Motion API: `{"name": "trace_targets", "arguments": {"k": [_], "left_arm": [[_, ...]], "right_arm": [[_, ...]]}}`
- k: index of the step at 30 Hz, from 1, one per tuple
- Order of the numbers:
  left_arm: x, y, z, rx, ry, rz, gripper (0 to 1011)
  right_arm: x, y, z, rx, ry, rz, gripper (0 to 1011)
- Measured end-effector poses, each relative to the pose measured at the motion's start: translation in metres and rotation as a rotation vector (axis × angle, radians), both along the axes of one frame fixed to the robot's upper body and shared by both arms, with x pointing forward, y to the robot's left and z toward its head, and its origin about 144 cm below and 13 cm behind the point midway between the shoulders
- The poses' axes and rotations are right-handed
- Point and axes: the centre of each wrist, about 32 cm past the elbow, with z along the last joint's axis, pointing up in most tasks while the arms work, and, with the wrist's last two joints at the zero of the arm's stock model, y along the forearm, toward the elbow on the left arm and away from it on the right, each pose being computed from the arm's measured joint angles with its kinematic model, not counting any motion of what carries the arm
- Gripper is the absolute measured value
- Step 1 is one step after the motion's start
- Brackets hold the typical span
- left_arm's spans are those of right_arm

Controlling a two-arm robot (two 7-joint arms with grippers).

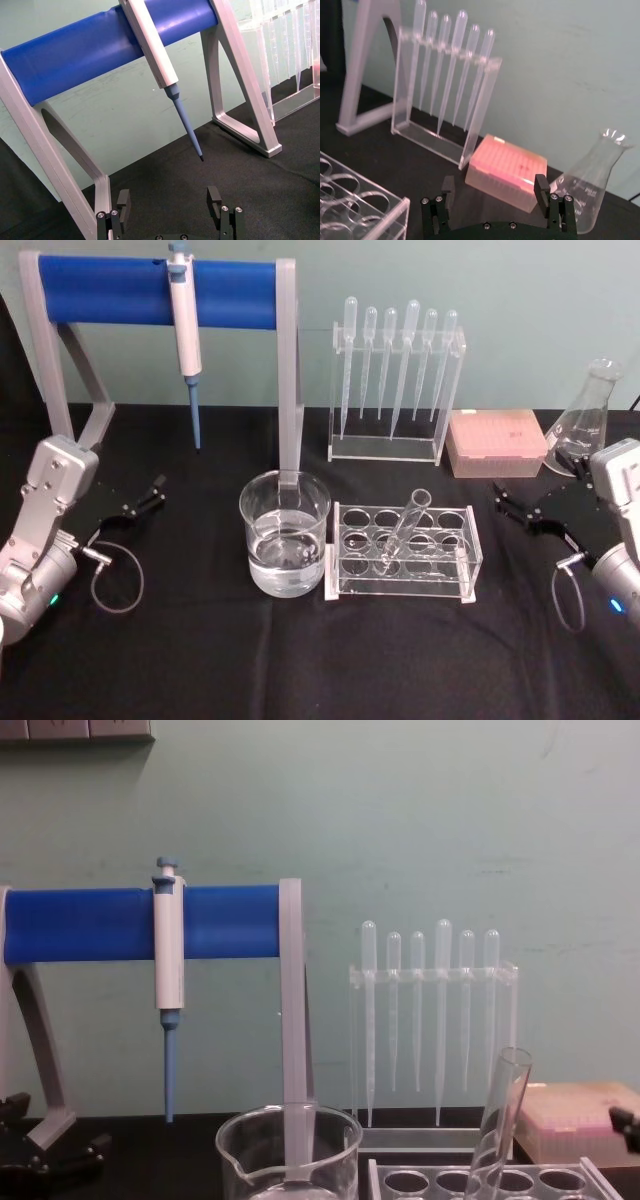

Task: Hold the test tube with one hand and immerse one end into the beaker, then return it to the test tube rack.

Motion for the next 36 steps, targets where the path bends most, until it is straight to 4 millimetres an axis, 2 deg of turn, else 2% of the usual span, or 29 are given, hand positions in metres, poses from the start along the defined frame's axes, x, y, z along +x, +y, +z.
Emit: {"name": "trace_targets", "arguments": {"k": [7, 10, 16, 19, 28, 36], "left_arm": [[0.0, 0.0, 0.0, 0.0, 0.0, 0.0, 1000], [0.0, 0.0, 0.0, 0.0, 0.0, 0.0, 1000], [0.0, 0.0, 0.0, 0.0, 0.0, 0.0, 1000], [0.0, 0.0, 0.0, 0.0, 0.0, 0.0, 1000], [0.0, 0.0, 0.0, 0.0, 0.0, 0.0, 1000], [0.0, 0.0, 0.0, 0.0, 0.0, 0.0, 1000]], "right_arm": [[-0.01, -0.011, 0.024, 0.055, 0.008, 0.051, 1004], [-0.017, -0.024, 0.036, 0.092, 0.05, 0.115, 1004], [-0.03, -0.057, 0.045, 0.132, 0.169, 0.364, 1004], [-0.033, -0.064, 0.046, 0.138, 0.202, 0.474, 1004], [-0.032, -0.06, 0.045, 0.175, 0.207, 0.641, 1004], [-0.03, -0.035, 0.044, 0.195, 0.213, 0.662, 1004]]}}
